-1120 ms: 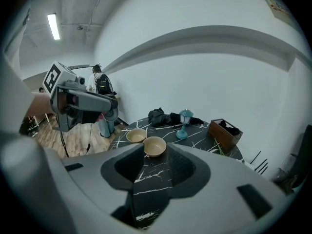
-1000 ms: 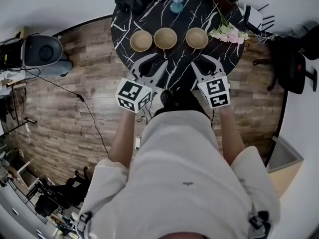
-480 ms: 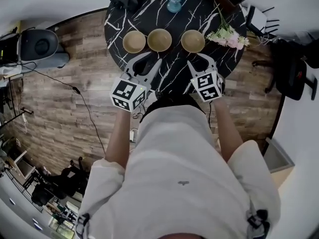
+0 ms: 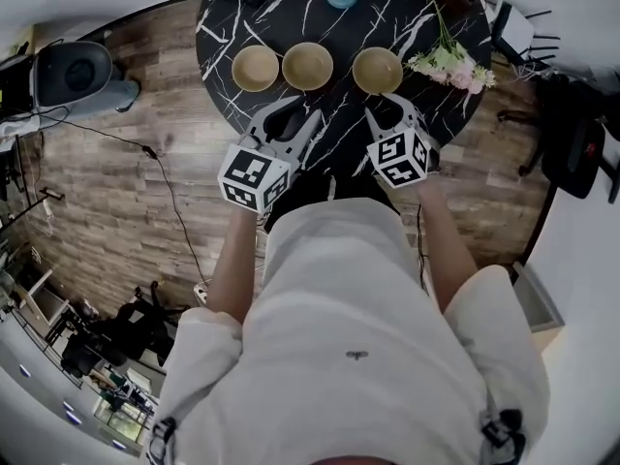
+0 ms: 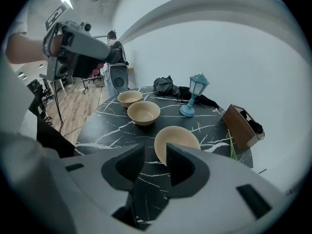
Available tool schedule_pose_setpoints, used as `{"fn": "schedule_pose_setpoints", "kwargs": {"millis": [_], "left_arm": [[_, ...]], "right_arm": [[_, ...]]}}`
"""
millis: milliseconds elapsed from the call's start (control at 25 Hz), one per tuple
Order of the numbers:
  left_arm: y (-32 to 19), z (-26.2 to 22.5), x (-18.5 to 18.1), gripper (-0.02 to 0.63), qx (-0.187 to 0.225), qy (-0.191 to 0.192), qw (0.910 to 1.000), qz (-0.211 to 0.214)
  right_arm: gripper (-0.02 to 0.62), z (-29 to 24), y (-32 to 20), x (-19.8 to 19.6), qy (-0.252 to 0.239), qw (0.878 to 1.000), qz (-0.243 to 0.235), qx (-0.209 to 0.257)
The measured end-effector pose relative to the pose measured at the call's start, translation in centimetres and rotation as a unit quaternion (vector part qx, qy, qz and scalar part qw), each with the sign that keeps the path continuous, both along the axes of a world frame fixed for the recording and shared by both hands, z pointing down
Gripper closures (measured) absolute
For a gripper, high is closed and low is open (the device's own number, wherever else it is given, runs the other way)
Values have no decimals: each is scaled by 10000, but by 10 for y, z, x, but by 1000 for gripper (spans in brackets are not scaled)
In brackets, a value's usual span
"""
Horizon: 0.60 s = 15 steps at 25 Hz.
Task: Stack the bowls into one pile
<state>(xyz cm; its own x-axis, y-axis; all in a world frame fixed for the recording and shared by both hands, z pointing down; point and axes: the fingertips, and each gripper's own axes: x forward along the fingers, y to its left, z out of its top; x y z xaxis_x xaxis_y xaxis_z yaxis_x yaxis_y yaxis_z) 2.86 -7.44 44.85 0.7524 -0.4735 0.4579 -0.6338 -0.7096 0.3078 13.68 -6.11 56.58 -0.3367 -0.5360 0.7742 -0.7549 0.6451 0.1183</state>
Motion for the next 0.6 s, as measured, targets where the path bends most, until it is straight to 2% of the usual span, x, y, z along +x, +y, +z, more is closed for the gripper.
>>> {"fn": "schedule_pose_setpoints", "kwargs": {"millis": [280,480,600], "left_arm": [[2,10,12,499,-106,-15,9999,105],[2,15,7,499,-165,-11,9998,120],[1,16,2,499,-203,-21,9997,100]], "right_arm": [[462,24,-5,6,566,9975,-411,73],[477,44,-5,8,1327,9857,-1010,229],[503,53,-3,9,1559,9809,-1143,212]]}}
